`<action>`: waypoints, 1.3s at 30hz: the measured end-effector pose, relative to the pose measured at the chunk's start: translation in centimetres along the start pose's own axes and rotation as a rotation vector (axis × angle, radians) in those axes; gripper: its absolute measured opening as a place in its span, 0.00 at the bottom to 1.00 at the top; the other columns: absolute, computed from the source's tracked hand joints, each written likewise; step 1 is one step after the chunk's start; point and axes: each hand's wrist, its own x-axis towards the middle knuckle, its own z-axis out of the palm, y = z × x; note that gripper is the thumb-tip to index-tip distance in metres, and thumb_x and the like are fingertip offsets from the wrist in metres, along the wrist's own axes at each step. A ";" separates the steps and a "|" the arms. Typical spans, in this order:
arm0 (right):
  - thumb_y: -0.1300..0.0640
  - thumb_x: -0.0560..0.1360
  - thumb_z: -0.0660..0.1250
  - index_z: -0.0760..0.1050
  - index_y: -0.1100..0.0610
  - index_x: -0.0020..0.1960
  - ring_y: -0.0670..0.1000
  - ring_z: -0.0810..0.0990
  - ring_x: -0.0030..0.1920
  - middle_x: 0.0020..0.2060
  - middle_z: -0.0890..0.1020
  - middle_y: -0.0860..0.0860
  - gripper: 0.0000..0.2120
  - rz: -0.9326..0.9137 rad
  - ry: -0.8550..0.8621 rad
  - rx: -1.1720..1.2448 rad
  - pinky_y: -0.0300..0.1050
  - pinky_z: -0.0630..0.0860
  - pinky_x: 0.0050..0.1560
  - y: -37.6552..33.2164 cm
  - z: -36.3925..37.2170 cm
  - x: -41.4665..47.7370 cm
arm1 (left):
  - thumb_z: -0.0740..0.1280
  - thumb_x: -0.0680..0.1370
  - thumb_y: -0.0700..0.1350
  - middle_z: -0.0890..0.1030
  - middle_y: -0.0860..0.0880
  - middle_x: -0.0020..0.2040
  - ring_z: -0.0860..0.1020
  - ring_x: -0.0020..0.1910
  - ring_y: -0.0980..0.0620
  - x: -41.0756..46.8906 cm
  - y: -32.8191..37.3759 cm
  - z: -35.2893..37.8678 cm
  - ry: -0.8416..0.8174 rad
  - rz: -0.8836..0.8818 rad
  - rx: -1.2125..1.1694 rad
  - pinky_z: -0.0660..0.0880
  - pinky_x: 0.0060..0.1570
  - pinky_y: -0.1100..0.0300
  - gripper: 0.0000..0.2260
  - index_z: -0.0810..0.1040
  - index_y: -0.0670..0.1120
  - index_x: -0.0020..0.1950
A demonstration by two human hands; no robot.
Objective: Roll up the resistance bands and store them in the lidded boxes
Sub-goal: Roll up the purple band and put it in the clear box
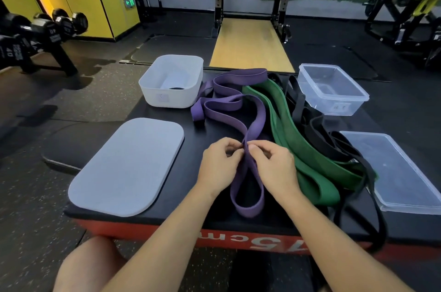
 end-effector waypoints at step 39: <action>0.57 0.81 0.65 0.71 0.48 0.76 0.51 0.69 0.71 0.72 0.74 0.45 0.24 -0.136 -0.282 -0.373 0.49 0.63 0.74 -0.5 2.7 0.7 | 0.77 0.76 0.38 0.85 0.46 0.55 0.84 0.54 0.46 0.5 -0.3 -3.1 -0.058 -0.236 -0.131 0.82 0.58 0.51 0.15 0.81 0.49 0.60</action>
